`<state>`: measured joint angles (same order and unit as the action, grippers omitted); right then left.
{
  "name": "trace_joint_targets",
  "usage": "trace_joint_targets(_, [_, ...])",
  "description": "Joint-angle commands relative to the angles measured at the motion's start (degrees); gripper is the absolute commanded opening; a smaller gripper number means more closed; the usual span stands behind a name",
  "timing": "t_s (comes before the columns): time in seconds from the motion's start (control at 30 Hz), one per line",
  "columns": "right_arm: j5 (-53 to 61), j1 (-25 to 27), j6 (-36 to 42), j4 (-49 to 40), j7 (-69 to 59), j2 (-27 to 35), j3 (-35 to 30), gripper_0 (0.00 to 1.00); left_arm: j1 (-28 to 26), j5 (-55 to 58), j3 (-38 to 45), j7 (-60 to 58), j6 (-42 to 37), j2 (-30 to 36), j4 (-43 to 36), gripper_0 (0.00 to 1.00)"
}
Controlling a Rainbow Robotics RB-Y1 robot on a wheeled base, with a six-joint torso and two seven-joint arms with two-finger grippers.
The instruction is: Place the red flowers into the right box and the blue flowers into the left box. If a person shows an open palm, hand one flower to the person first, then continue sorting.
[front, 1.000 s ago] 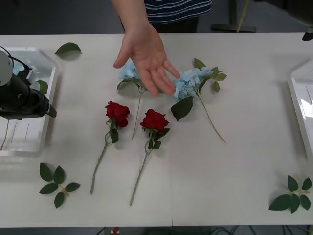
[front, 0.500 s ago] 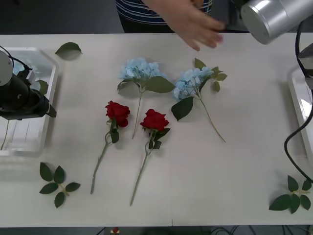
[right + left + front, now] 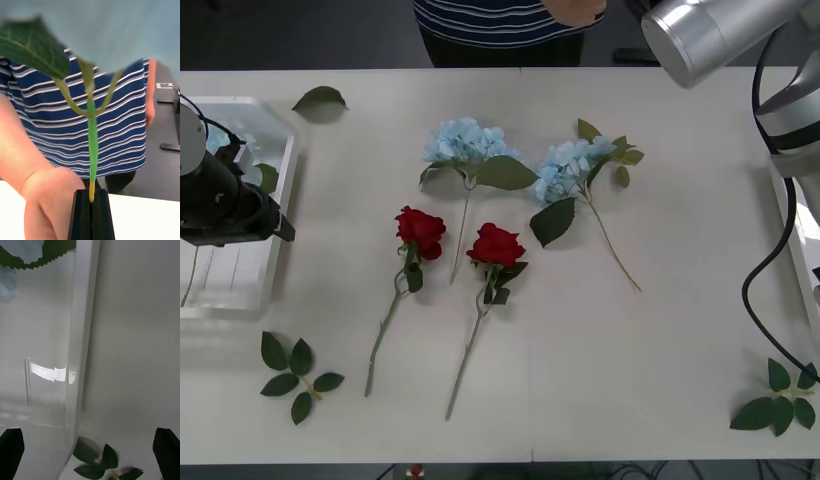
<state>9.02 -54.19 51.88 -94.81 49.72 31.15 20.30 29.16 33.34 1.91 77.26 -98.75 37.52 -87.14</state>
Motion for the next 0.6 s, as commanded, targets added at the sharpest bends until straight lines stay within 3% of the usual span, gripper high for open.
trace_joint_targets(0.03, [-0.32, -2.5, -0.37, -0.64, -0.85, 0.05, -0.53, 0.0, 2.13, -0.47, 0.46, 1.75, -0.48, 0.89, -1.55, 1.0])
trace_joint_targets(0.2, [-0.32, -2.5, -0.37, -0.64, -0.85, 0.05, -0.53, 0.02, 2.13, -0.47, 0.46, 1.75, -0.48, 0.89, -1.55, 1.0])
trace_joint_targets(0.23, [-0.32, -2.5, -0.37, -0.64, -0.85, 0.05, -0.53, 0.3, 2.13, -0.47, 0.46, 1.75, -0.57, 0.89, -1.55, 1.0])
trace_joint_targets(0.27, [-0.32, -2.5, -0.37, -0.64, -0.85, 0.05, -0.53, 0.75, 2.13, -0.47, 0.46, 1.75, -0.57, 0.89, -1.55, 1.0])
trace_joint_targets(0.3, [-0.32, -2.5, -0.37, -0.64, -0.85, 0.05, -0.53, 0.99, 2.13, -0.47, 0.46, 1.75, -0.57, 0.89, -1.55, 1.0])
trace_joint_targets(0.6, [-0.32, -2.5, -0.37, -0.64, -0.85, 0.05, -0.53, 1.0, 2.13, -0.38, 0.55, 1.75, -0.75, 0.89, -1.55, 1.0])
